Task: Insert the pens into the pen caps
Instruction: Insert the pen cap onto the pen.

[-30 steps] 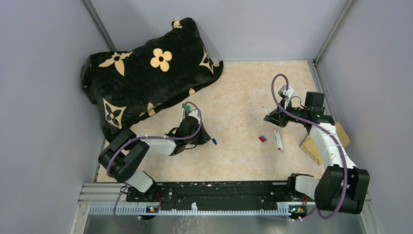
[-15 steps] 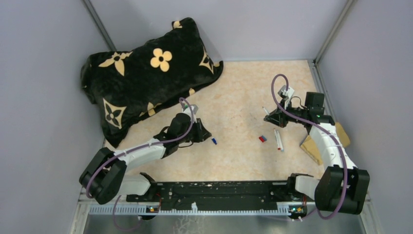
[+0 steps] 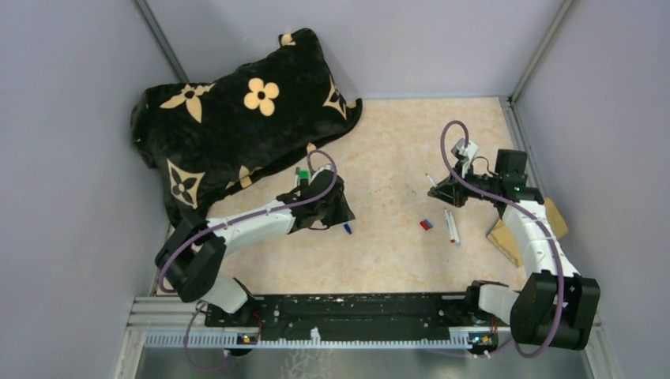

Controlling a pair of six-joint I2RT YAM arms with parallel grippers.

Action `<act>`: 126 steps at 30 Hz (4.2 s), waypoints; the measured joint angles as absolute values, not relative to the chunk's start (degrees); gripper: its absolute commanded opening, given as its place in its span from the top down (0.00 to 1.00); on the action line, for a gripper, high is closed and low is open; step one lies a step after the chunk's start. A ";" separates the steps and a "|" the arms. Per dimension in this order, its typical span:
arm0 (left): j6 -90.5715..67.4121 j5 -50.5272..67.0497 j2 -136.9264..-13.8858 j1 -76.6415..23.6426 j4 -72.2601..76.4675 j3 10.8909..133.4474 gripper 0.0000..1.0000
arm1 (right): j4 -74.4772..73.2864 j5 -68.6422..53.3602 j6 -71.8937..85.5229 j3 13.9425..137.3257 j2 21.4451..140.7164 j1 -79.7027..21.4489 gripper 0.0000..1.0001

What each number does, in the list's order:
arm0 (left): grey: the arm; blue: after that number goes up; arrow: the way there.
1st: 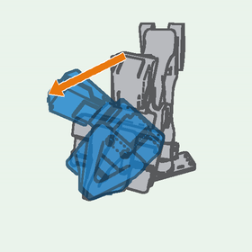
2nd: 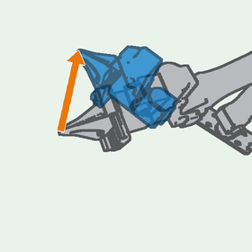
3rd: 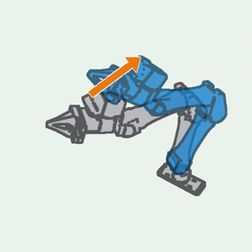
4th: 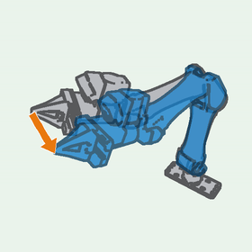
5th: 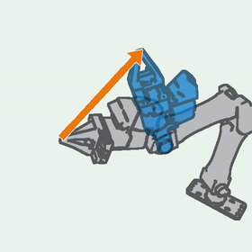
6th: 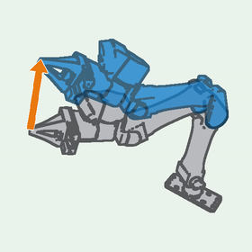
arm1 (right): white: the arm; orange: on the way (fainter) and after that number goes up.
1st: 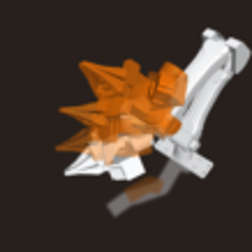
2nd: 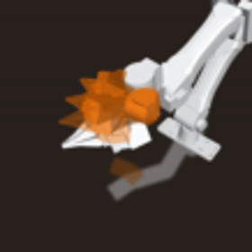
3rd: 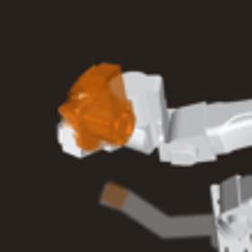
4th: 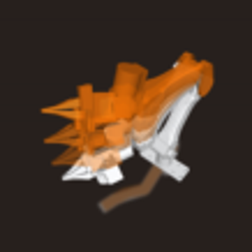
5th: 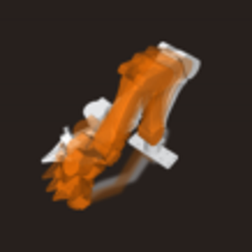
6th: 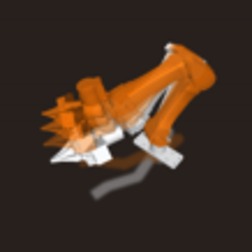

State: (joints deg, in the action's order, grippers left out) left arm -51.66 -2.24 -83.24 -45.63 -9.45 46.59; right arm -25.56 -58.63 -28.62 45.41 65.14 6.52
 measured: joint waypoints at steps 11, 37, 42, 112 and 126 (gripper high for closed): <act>-56.25 -9.47 -97.27 -48.60 -22.79 58.06 0.60 | -26.26 -59.27 -28.97 45.41 64.82 6.52 1.00; -46.59 -15.40 -103.92 -51.33 -28.08 64.90 0.88 | -27.59 -60.12 -29.71 45.41 64.42 6.52 1.00; -40.32 -15.42 -101.91 -52.01 -28.01 62.50 0.83 | -27.70 -60.49 -29.89 45.41 64.05 6.52 1.00; -48.34 0.67 -83.24 -52.18 72.77 34.37 1.00 | -6.48 -77.49 -7.20 39.94 62.89 -7.51 1.00; -48.18 -2.46 -86.74 -53.89 76.34 34.98 1.00 | 0.01 -77.58 -1.26 39.75 63.18 -10.13 1.00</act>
State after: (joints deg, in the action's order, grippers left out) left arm -48.18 -2.46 -86.74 -53.89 76.34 34.98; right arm 0.01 -77.58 -1.26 39.75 63.18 -10.13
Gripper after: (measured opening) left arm 0.038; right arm 0.070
